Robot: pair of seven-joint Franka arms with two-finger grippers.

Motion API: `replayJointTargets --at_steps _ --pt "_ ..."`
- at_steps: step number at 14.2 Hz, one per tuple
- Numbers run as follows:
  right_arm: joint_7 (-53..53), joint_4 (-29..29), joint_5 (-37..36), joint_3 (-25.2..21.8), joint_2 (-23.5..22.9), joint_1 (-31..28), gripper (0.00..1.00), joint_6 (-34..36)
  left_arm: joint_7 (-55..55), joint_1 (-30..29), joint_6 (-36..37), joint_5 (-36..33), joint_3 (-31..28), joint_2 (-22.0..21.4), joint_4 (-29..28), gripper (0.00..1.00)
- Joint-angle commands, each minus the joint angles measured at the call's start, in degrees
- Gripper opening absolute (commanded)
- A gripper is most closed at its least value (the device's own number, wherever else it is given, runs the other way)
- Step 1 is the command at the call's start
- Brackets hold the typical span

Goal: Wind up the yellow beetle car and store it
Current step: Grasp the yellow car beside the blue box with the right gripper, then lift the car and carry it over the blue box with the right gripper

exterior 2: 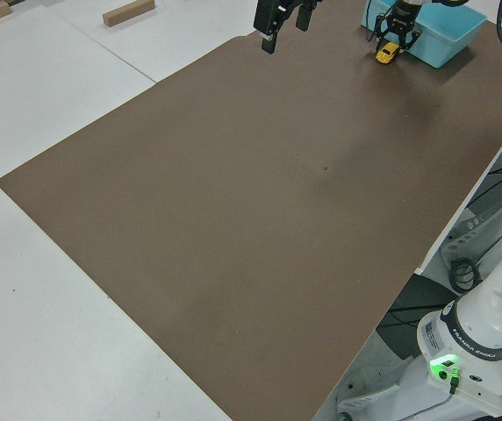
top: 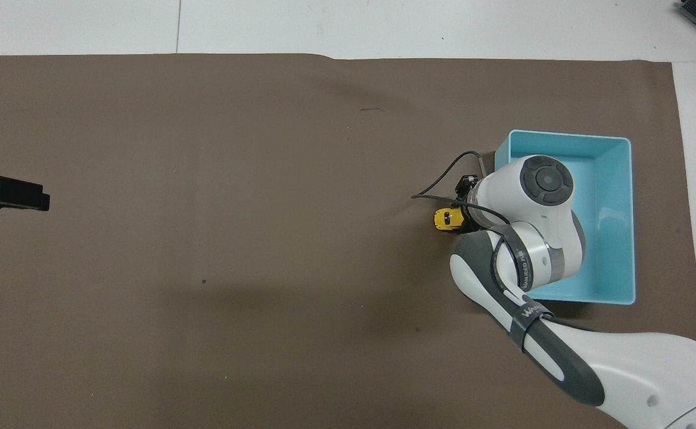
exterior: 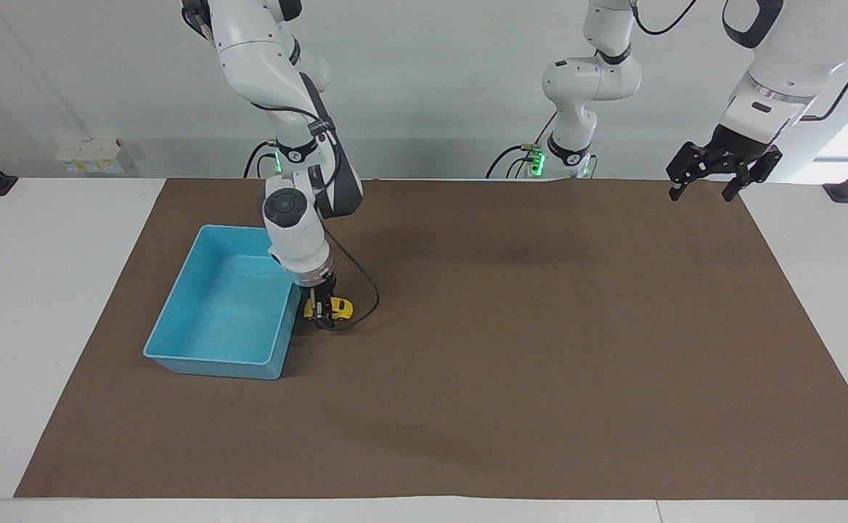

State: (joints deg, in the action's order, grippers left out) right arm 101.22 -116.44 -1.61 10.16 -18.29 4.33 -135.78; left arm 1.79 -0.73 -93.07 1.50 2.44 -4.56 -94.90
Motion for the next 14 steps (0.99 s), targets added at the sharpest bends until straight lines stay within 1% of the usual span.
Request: replayJointTargets --at_steps 1,3,5,8,14 --pt "2.14 -0.1 -1.73 0.56 0.01 -0.38 0.0 -0.45 -0.47 -0.15 0.6 0.61 0.37 -1.24 -0.55 1.0" --pt "2.06 0.42 -1.73 0.56 0.01 0.15 0.0 0.16 -0.73 -0.15 1.39 0.7 0.46 -1.16 1.29 1.0" --pt "1.88 1.48 -1.73 0.65 -0.08 0.06 0.0 1.48 -0.82 0.03 1.31 0.7 0.46 -1.16 1.04 1.0" --pt "1.88 5.42 -1.65 0.91 0.36 0.06 0.0 7.35 -0.82 -0.06 1.31 0.7 0.46 -1.33 0.6 1.0" --pt "1.53 7.72 -0.95 1.0 4.31 0.06 0.0 13.16 -0.64 -0.15 2.01 0.7 0.46 -1.42 0.69 1.0"
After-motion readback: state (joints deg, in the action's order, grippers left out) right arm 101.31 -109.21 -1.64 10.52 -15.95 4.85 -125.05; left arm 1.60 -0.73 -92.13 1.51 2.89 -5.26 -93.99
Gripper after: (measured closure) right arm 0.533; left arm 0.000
